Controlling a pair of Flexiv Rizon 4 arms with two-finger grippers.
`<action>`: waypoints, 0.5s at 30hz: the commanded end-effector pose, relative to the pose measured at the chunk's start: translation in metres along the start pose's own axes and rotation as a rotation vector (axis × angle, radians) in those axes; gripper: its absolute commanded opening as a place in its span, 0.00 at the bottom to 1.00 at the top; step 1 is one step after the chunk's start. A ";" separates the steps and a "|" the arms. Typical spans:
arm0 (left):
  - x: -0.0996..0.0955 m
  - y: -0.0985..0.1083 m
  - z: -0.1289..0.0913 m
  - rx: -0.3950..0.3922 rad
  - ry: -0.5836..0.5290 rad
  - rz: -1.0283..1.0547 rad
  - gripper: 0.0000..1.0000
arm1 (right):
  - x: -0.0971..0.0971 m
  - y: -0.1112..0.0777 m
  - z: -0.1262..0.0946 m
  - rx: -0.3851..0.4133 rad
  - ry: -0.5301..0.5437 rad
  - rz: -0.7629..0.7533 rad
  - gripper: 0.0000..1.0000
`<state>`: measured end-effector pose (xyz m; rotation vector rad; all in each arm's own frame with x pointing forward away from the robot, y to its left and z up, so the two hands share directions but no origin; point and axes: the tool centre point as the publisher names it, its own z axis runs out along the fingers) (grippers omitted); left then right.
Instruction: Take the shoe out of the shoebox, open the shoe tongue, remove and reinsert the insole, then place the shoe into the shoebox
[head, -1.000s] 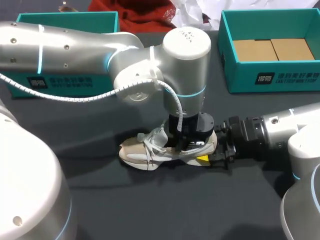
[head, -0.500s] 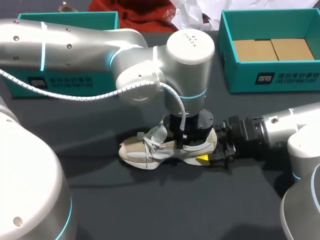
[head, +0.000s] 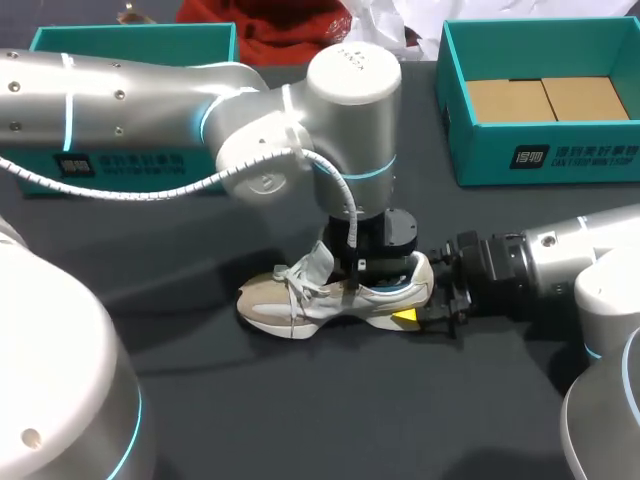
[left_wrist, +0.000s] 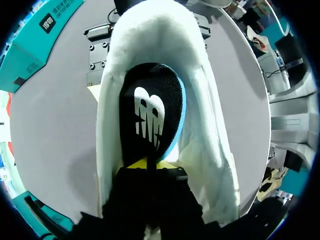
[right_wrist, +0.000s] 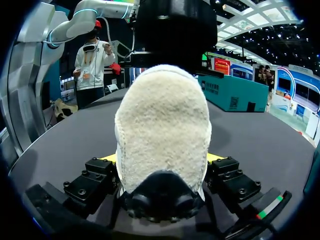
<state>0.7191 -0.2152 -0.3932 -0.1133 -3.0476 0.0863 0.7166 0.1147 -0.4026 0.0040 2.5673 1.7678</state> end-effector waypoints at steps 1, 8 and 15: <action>-0.008 0.022 0.000 0.092 0.038 0.012 0.00 | 0.001 -0.001 0.001 0.004 -0.002 0.000 0.00; -0.003 0.026 -0.014 0.188 0.091 0.038 0.00 | 0.001 -0.001 0.001 0.004 -0.002 0.000 0.00; 0.007 0.024 -0.032 0.267 0.102 0.088 0.00 | 0.001 -0.001 0.001 0.004 -0.002 0.000 0.00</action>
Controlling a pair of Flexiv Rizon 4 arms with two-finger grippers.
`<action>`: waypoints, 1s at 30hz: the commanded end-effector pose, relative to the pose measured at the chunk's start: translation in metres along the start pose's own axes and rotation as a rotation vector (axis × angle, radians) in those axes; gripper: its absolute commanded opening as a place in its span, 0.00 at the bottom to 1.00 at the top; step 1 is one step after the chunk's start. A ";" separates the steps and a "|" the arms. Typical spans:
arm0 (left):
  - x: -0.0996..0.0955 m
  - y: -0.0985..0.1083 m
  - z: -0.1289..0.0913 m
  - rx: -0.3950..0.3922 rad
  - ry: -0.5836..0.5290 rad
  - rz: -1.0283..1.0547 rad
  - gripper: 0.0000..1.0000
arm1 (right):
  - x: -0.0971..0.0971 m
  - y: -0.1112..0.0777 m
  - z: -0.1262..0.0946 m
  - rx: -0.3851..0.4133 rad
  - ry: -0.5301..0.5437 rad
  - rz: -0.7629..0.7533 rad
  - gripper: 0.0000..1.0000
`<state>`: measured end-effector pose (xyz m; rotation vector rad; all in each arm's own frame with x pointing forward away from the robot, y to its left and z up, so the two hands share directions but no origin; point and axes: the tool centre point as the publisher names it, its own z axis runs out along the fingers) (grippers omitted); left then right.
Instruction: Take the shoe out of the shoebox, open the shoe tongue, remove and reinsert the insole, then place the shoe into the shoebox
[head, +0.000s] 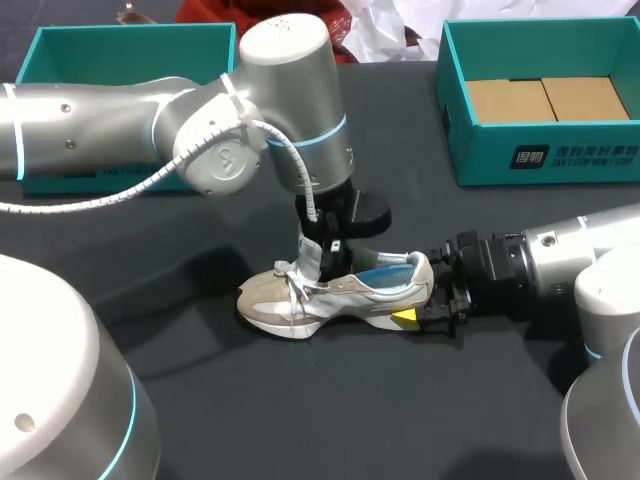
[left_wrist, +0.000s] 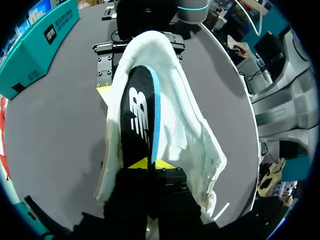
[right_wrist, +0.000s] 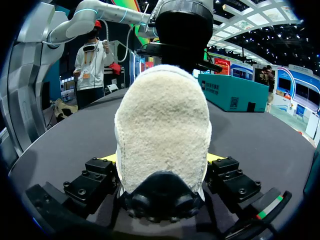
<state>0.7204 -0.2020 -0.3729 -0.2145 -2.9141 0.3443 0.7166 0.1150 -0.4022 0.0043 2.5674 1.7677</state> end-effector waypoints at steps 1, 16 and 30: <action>0.009 0.007 -0.014 0.098 -0.004 0.024 0.00 | 0.001 -0.002 0.001 0.004 -0.002 0.000 0.00; 0.022 -0.015 -0.033 0.177 -0.040 0.081 0.00 | 0.001 -0.002 0.001 0.004 -0.002 0.000 0.00; 0.008 -0.050 -0.037 0.185 -0.117 0.013 0.00 | 0.001 -0.002 0.001 0.004 -0.002 0.000 0.00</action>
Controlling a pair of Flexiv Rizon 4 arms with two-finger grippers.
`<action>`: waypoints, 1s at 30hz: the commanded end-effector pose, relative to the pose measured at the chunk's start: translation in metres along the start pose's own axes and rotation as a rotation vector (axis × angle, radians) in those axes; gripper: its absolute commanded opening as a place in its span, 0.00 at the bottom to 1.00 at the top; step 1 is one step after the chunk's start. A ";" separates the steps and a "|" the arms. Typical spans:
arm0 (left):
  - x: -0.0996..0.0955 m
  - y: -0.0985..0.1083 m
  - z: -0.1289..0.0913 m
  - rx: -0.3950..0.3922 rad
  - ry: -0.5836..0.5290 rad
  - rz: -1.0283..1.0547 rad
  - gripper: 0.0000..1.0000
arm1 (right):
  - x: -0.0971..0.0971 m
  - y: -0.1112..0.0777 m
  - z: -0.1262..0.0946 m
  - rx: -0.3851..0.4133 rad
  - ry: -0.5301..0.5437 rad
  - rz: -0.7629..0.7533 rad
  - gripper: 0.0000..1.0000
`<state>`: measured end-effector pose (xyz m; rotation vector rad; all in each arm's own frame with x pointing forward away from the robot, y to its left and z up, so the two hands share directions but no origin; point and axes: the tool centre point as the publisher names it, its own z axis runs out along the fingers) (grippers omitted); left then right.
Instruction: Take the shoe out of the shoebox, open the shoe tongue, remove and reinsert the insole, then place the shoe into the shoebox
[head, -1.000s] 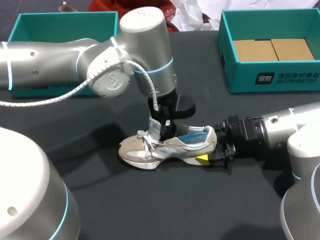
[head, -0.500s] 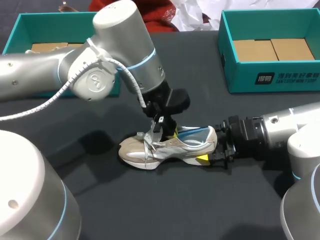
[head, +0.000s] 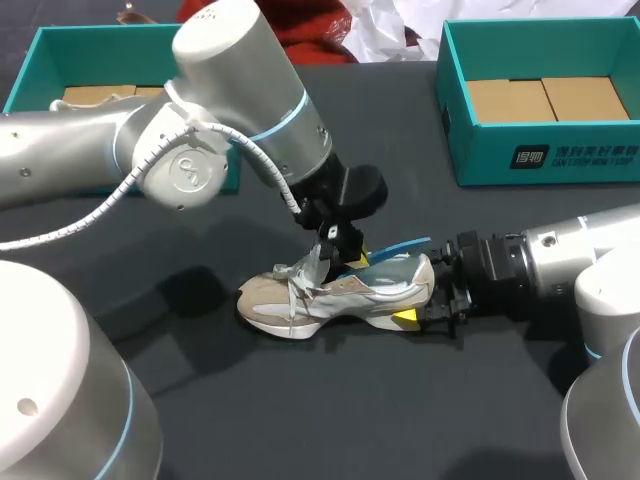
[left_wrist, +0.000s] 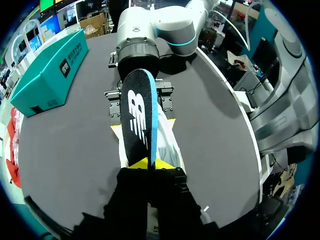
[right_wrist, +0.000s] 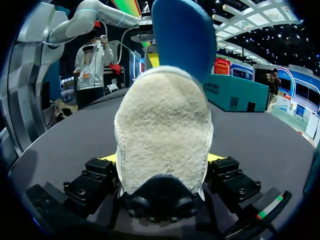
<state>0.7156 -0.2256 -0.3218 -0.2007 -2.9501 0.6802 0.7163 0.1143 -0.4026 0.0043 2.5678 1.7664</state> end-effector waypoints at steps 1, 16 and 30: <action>-0.001 -0.013 0.009 -0.026 -0.011 -0.006 0.00 | 0.001 -0.001 0.001 0.003 -0.002 0.000 0.00; 0.010 -0.021 0.003 0.029 -0.100 -0.031 0.34 | 0.001 -0.001 0.001 0.003 -0.002 0.000 0.00; 0.022 -0.027 -0.002 0.103 -0.192 -0.018 0.57 | 0.001 -0.001 0.001 0.003 -0.002 0.000 0.00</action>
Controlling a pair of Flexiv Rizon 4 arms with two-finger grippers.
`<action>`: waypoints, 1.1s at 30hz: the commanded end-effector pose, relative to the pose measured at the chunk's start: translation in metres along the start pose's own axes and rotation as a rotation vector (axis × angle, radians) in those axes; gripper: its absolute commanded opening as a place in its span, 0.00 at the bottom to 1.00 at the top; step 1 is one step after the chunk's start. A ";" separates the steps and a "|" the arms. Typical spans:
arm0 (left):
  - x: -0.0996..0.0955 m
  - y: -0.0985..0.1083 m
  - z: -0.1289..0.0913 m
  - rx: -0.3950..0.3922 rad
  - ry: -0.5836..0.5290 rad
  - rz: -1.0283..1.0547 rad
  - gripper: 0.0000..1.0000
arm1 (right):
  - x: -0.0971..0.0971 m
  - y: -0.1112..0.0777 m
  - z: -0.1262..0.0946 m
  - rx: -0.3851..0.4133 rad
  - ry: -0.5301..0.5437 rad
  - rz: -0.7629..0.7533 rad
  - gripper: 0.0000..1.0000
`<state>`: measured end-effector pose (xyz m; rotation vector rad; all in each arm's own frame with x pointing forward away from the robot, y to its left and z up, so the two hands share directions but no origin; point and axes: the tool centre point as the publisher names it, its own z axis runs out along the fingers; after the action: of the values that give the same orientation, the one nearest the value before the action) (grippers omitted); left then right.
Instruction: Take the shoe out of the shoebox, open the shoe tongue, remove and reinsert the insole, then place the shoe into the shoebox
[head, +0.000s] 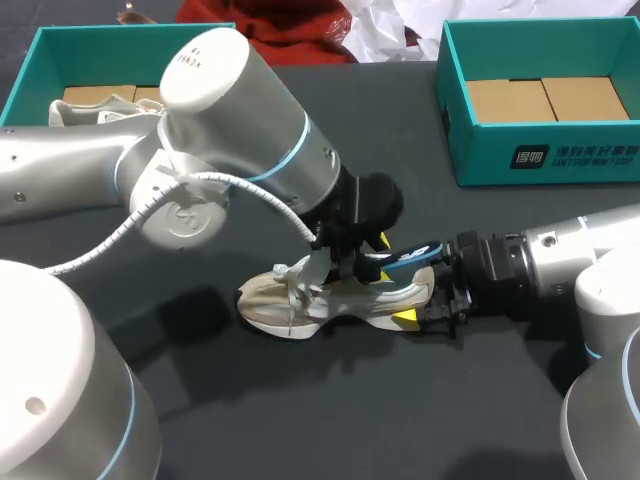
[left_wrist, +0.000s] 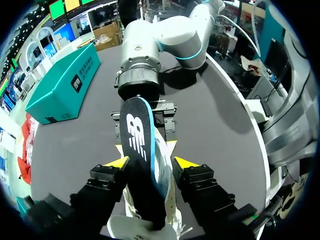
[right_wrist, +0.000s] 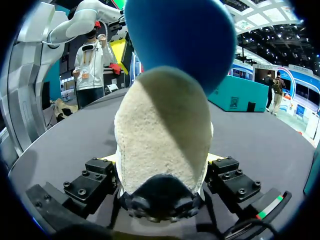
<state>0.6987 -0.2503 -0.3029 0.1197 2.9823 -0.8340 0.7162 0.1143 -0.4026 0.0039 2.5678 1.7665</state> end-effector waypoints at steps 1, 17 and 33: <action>0.008 0.004 0.001 0.019 -0.039 -0.003 0.56 | 0.001 -0.001 0.001 0.003 -0.002 0.000 0.00; 0.008 0.001 0.015 0.055 -0.153 -0.022 0.69 | 0.001 -0.001 0.001 0.003 -0.002 0.000 0.00; -0.001 0.004 0.025 0.066 -0.216 -0.037 0.61 | 0.001 -0.001 0.001 0.003 -0.002 0.000 0.00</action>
<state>0.6988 -0.2567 -0.3214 -0.0261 2.7658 -0.8801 0.7162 0.1143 -0.4026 0.0039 2.5678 1.7664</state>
